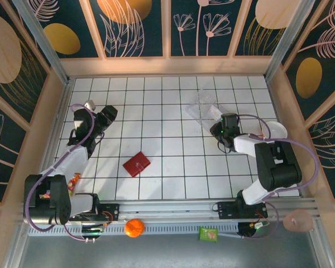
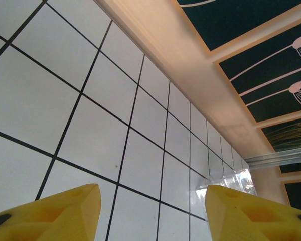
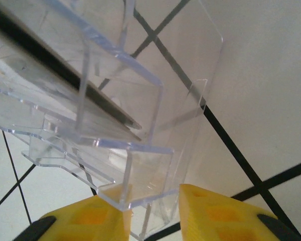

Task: Take the credit cards out of the card holder

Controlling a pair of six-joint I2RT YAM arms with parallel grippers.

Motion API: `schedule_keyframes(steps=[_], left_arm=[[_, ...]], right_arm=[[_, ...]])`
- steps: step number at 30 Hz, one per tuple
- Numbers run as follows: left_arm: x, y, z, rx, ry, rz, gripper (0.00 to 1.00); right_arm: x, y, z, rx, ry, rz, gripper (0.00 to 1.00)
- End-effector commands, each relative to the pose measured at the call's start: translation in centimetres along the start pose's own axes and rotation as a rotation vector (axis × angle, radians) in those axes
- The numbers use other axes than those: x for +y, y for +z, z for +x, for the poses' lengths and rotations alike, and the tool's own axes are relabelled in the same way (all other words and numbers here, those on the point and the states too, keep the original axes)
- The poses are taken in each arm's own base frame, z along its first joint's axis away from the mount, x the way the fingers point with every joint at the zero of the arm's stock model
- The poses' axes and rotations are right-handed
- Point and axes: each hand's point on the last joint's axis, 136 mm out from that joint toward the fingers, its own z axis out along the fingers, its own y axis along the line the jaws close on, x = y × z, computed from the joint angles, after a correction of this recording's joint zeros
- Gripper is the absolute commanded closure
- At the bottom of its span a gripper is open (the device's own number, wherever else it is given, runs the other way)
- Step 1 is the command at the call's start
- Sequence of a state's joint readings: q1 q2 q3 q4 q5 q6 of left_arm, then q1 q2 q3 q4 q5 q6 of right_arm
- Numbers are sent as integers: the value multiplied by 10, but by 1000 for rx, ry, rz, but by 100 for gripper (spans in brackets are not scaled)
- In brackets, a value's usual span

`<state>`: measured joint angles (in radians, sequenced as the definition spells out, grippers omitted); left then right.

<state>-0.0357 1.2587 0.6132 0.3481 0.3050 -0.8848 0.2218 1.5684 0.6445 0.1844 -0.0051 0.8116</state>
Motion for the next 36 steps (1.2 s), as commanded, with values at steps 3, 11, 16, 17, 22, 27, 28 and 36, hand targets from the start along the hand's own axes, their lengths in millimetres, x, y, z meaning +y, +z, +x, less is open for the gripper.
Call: schedule_keyframes(steps=[3, 11, 16, 17, 22, 27, 28, 36], left_arm=[[-9, 3, 1, 13, 10, 34, 43], [-12, 4, 3, 28, 7, 45, 43], [-14, 4, 5, 35, 9, 48, 43], [-14, 4, 5, 38, 8, 48, 43], [-15, 4, 8, 50, 7, 52, 43], [-17, 1, 12, 69, 8, 54, 43], [-17, 0, 13, 71, 12, 53, 43], [-15, -5, 19, 90, 12, 46, 42]], right_arm=[[-12, 6, 0, 13, -62, 65, 75], [-19, 8, 17, 128, -177, 60, 79], [-15, 9, 26, 184, -247, 28, 83], [-14, 10, 29, 199, -263, 19, 84], [-8, 11, 40, 245, -329, -14, 85], [6, 11, 54, 298, -429, -61, 84], [10, 10, 56, 307, -453, -72, 84], [33, 9, 79, 374, -561, -138, 85]])
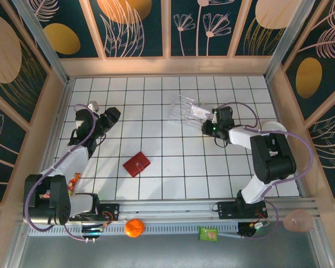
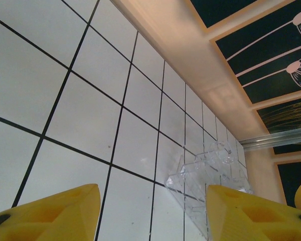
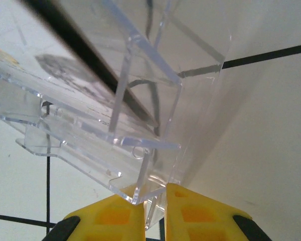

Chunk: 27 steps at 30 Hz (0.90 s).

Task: Take the credit cards out of the card holder

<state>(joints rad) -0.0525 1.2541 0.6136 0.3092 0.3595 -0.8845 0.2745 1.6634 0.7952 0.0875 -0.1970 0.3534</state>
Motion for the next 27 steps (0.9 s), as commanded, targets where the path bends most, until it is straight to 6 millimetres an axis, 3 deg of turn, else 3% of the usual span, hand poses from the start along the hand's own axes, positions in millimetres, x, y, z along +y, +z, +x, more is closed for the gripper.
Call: schedule_keyframes(steps=[1, 16, 27], left_arm=[[-10, -5, 2, 15, 15, 27, 42], [-9, -7, 9, 38, 9, 31, 42], [-2, -8, 16, 52, -2, 20, 41]], right_arm=[[12, 8, 52, 206, -75, -37, 84], [42, 11, 80, 300, -208, -83, 85], [47, 15, 81, 282, -197, -42, 80]])
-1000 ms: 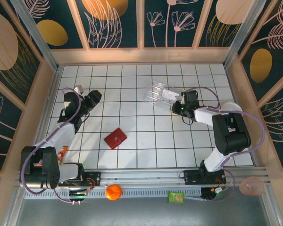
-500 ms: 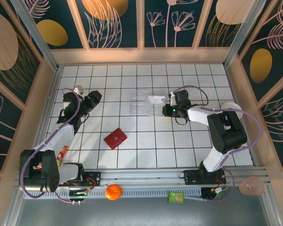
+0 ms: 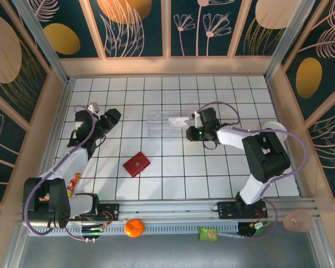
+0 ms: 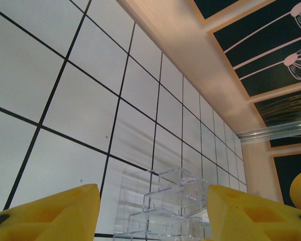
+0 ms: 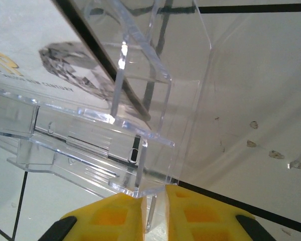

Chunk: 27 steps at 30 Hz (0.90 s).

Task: Take the credit cards out of the card holder

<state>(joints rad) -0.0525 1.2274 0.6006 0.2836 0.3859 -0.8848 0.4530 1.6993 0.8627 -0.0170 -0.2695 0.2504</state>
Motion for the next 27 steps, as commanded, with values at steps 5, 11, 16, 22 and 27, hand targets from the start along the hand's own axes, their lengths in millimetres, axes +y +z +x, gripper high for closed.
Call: schedule_keyframes(steps=[5, 11, 16, 22, 27], left_arm=[[1, -4, 15, 42, 8, -5, 34], [5, -5, 37, 78, 39, -62, 29], [21, -13, 58, 108, 11, -93, 26], [48, -7, 76, 121, -16, -172, 45], [54, 5, 86, 164, -37, -203, 49]], right_arm=[[-14, 4, 29, 84, 47, 73, 61], [-7, -12, 20, 22, 53, 59, 41], [6, -41, 21, -55, 42, 29, 38], [24, -43, 41, -18, 30, -24, 57], [52, -23, 62, 75, -20, -96, 74]])
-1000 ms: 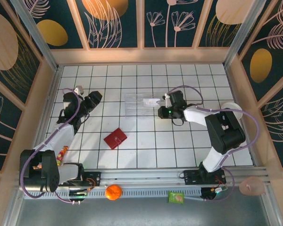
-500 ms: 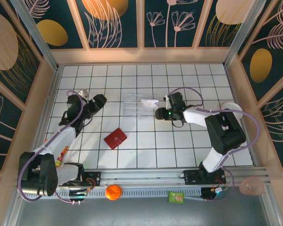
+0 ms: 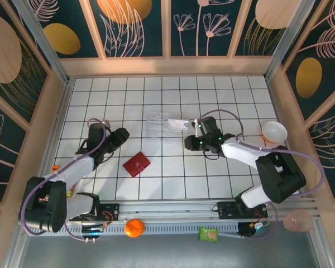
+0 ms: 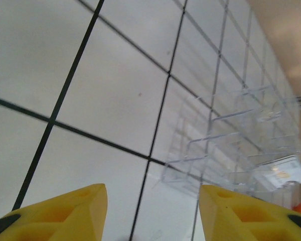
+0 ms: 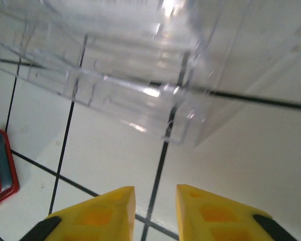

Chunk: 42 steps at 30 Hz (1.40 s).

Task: Take the credit cards out of the card holder

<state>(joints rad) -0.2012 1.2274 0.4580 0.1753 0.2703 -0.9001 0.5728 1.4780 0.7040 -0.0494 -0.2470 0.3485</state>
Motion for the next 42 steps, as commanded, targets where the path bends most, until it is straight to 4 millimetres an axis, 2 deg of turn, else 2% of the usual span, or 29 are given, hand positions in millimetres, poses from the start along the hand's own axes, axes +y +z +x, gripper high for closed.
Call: schedule_keyframes(steps=[1, 6, 12, 15, 21, 22, 27, 29, 30, 33, 42], left_arm=[[-5, 4, -3, -8, -12, -2, 48], [-2, 4, -5, -15, 5, -17, 49], [5, 13, -4, -7, 20, -65, 59], [3, 23, -4, -3, 55, -99, 63], [3, 60, 4, 43, 125, -193, 73], [4, 67, 7, 54, 138, -212, 75], [-2, 91, 25, 102, 183, -227, 76], [-12, 94, 29, 105, 193, -208, 76], [-8, 100, 36, 125, 197, -218, 76], [-18, 106, 46, 141, 216, -206, 76], [-41, 118, 51, 156, 238, -173, 76]], right_arm=[[17, 15, 20, 73, -19, -51, 76], [7, 29, 10, 46, 6, 3, 77], [-16, 38, -15, -9, 52, 85, 79], [-28, 37, -24, -35, 82, 119, 79], [-27, 29, -28, -71, 88, 115, 77], [-37, 24, -32, -89, 111, 124, 76], [-45, 14, -31, -105, 136, 114, 76], [-46, 10, -31, -114, 138, 114, 76], [-47, 8, -30, -116, 139, 115, 76], [-51, 4, -28, -118, 144, 115, 76], [-53, -2, -19, -114, 156, 114, 76]])
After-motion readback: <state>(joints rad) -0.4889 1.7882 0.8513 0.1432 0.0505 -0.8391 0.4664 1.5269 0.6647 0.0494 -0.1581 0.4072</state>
